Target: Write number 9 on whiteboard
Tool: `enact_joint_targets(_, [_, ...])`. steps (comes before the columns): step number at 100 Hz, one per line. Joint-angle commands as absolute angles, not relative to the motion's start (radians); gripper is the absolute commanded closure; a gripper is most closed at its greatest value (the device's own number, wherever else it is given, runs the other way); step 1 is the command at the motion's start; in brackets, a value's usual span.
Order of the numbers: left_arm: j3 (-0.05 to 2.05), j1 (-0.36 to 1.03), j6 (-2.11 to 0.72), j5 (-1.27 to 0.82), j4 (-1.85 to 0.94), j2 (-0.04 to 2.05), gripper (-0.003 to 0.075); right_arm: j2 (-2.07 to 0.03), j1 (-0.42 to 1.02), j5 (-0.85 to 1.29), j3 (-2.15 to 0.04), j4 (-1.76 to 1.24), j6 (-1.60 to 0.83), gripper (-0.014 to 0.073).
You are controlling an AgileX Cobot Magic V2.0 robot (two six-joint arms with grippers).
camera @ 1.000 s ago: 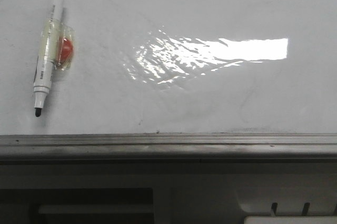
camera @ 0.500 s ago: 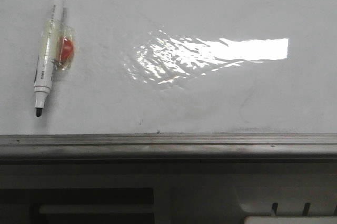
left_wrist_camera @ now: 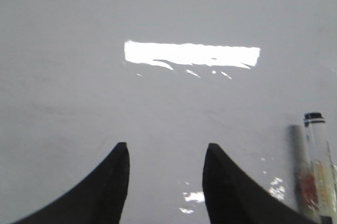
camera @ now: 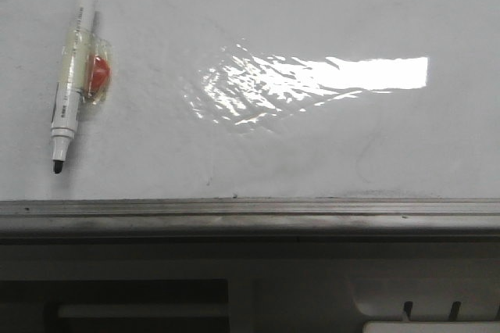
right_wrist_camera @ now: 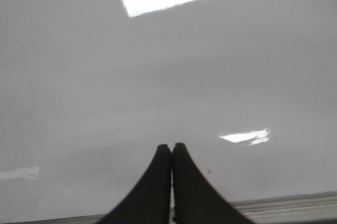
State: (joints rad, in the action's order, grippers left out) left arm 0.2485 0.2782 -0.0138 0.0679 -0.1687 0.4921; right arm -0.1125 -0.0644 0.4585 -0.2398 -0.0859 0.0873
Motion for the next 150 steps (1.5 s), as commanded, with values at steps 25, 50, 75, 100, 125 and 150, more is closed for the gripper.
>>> enact_joint_targets(25, [0.275,0.537,-0.011,0.282,-0.177,0.730,0.0418,-0.133,-0.069,0.373,-0.266,-0.090,0.083,0.0663])
enact_joint_targets(50, [0.275,0.710,-0.011,0.340,-0.177,0.809,0.0418,-0.133,-0.069,0.375,-0.266,-0.090,0.083,0.0663])
enact_joint_targets(75, [0.275,0.796,0.000,0.362,-0.177,0.870,0.0418,-0.133,-0.069,0.375,-0.266,-0.090,0.083,0.0663])
enact_joint_targets(100, [0.275,0.796,0.000,0.403,-0.194,0.931,0.0418,-0.133,-0.069,0.375,-0.266,-0.090,0.083,0.0663])
enact_joint_targets(125, [0.275,0.796,0.000,0.428,-0.194,0.999,0.0418,-0.133,-0.069,0.385,-0.266,-0.090,0.083,0.0663])
enact_joint_targets(150, [0.275,0.796,0.000,0.460,-0.196,1.021,0.0418,-0.133,-0.065,0.385,-0.266,-0.090,0.083,0.0663])
